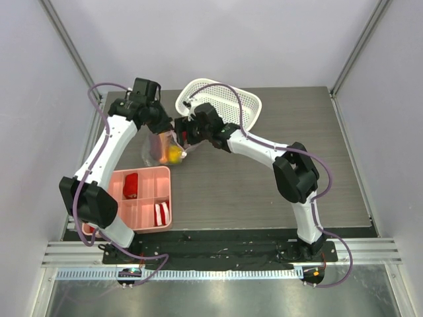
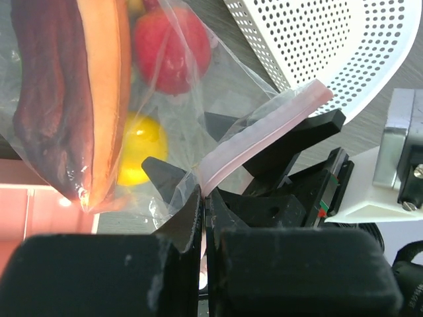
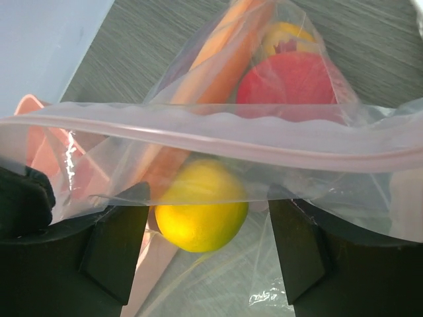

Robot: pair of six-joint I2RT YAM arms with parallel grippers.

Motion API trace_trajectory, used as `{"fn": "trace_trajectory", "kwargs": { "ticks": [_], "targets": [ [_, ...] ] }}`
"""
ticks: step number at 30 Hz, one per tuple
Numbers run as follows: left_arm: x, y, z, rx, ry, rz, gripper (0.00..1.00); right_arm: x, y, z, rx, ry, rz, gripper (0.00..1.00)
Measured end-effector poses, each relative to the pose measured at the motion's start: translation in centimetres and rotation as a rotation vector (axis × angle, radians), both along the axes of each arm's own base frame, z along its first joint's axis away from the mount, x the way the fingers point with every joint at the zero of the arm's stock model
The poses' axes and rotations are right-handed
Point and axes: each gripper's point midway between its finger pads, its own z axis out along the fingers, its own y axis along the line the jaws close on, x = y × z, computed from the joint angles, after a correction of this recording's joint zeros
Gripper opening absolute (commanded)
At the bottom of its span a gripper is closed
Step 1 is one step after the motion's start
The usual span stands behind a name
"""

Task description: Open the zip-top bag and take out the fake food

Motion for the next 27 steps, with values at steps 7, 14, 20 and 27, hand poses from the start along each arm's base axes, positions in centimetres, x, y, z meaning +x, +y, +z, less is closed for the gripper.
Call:
{"fn": "trace_trajectory", "kwargs": {
  "ticks": [7, 14, 20, 27],
  "targets": [
    [-0.7, -0.8, -0.9, -0.024, 0.032, -0.03, 0.0, -2.3, -0.4, -2.7, 0.024, 0.077, 0.049, 0.78],
    [-1.1, -1.0, -1.7, -0.029, 0.057, -0.039, 0.0, -3.5, -0.2, -3.4, 0.035, 0.111, 0.091, 0.8],
    [-1.0, -0.6, -1.8, -0.02, 0.057, -0.027, 0.0, -3.4, 1.0, -4.0, 0.077, 0.121, 0.112, 0.85],
    [-0.8, 0.4, -2.3, 0.021, 0.059, 0.006, 0.0, -2.5, 2.2, -6.0, 0.091, 0.093, 0.117, 0.91]
  ]
}}
